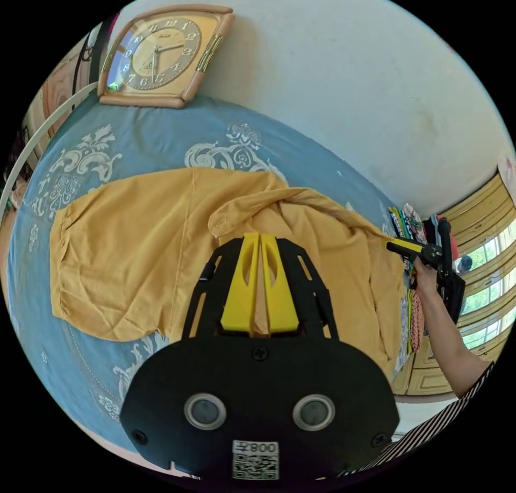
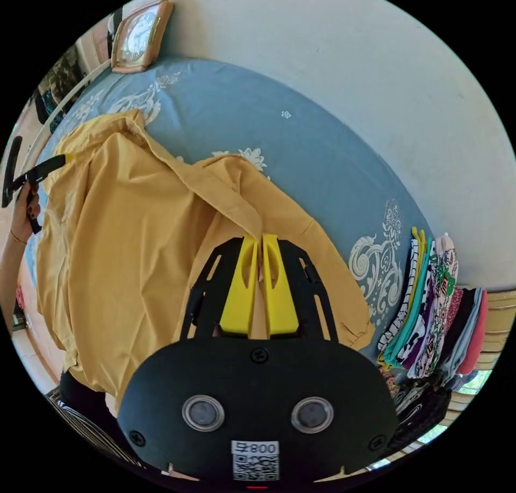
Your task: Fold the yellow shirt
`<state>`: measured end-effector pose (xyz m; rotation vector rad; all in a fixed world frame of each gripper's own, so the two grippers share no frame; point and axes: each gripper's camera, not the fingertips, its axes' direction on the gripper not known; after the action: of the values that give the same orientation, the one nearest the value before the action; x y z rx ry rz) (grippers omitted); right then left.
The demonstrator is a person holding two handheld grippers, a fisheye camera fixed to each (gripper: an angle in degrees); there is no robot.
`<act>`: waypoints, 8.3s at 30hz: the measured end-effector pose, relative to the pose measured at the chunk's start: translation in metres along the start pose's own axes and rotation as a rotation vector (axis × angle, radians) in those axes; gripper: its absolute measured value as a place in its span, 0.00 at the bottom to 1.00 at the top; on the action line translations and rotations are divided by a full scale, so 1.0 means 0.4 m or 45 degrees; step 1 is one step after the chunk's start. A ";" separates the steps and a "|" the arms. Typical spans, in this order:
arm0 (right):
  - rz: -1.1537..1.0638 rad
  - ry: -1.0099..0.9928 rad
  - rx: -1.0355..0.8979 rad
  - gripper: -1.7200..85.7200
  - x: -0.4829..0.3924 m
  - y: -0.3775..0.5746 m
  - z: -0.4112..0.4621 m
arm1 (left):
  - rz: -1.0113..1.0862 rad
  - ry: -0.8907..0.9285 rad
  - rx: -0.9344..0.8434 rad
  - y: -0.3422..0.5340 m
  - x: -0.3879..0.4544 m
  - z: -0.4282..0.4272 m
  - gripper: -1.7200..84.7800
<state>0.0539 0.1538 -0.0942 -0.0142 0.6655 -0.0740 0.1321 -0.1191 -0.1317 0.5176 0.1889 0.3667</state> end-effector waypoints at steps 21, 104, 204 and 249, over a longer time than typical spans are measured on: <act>0.278 -0.482 0.156 0.13 0.126 -0.071 0.039 | 0.049 -0.272 -0.234 -0.126 -0.001 0.103 0.07; -0.013 -0.382 0.309 0.11 -0.176 0.099 0.008 | 0.642 0.232 -0.159 -0.244 0.676 0.298 0.09; 0.156 -0.810 0.119 0.11 -0.180 0.378 -0.059 | 0.344 -0.102 -0.518 1.130 0.470 -0.188 0.11; 0.180 -0.626 0.042 0.10 -0.209 0.451 0.053 | 0.487 0.530 -0.406 1.027 0.612 0.024 0.11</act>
<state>0.0130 0.3397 -0.0328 0.0458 0.1726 0.0546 0.2391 0.3025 0.0672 0.1528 0.4278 0.8635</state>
